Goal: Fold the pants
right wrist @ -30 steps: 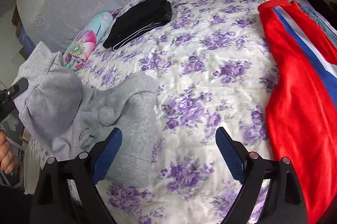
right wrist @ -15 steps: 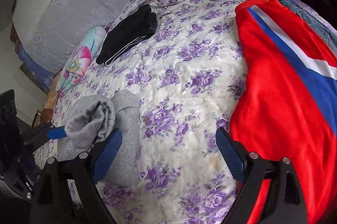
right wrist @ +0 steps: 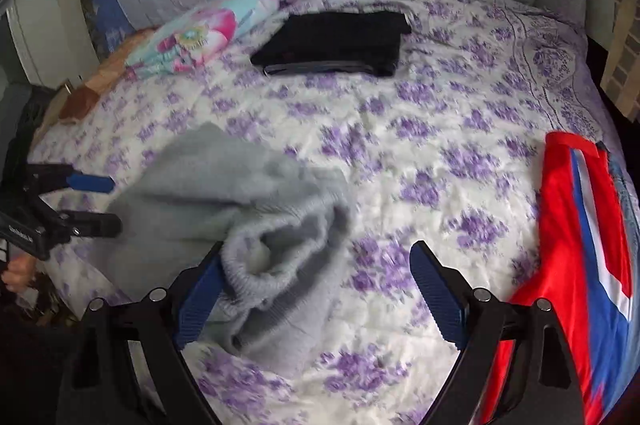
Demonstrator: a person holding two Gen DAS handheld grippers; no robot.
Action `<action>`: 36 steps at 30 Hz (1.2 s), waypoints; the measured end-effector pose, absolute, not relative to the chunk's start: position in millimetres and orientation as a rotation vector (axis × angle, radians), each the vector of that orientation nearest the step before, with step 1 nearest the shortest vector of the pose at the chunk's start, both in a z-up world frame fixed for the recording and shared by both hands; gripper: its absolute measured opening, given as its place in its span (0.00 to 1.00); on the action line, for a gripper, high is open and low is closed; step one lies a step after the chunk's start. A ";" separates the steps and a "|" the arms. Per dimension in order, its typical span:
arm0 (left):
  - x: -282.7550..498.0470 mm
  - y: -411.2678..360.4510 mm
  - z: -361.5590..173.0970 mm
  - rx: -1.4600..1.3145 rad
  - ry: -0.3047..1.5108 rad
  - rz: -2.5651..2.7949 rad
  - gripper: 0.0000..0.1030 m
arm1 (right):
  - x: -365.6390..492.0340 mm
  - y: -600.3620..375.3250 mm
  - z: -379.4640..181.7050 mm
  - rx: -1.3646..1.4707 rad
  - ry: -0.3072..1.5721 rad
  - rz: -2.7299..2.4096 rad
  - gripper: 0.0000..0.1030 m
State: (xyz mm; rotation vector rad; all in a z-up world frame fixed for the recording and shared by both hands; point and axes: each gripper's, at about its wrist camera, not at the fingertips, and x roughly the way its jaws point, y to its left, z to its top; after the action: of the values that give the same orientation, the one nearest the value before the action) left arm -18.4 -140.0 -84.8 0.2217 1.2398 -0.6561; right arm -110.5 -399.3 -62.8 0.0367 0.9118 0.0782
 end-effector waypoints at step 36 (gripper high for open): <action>-12.2 -139.1 -85.3 0.199 1.228 -0.628 0.95 | -56.4 -480.8 -112.5 0.668 0.970 0.247 0.72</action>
State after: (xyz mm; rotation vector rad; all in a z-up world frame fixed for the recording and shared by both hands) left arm -12.2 -139.1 -85.3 0.1993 1.2280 -0.6280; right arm -56.4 -480.8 -112.5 0.6681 0.9696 0.2468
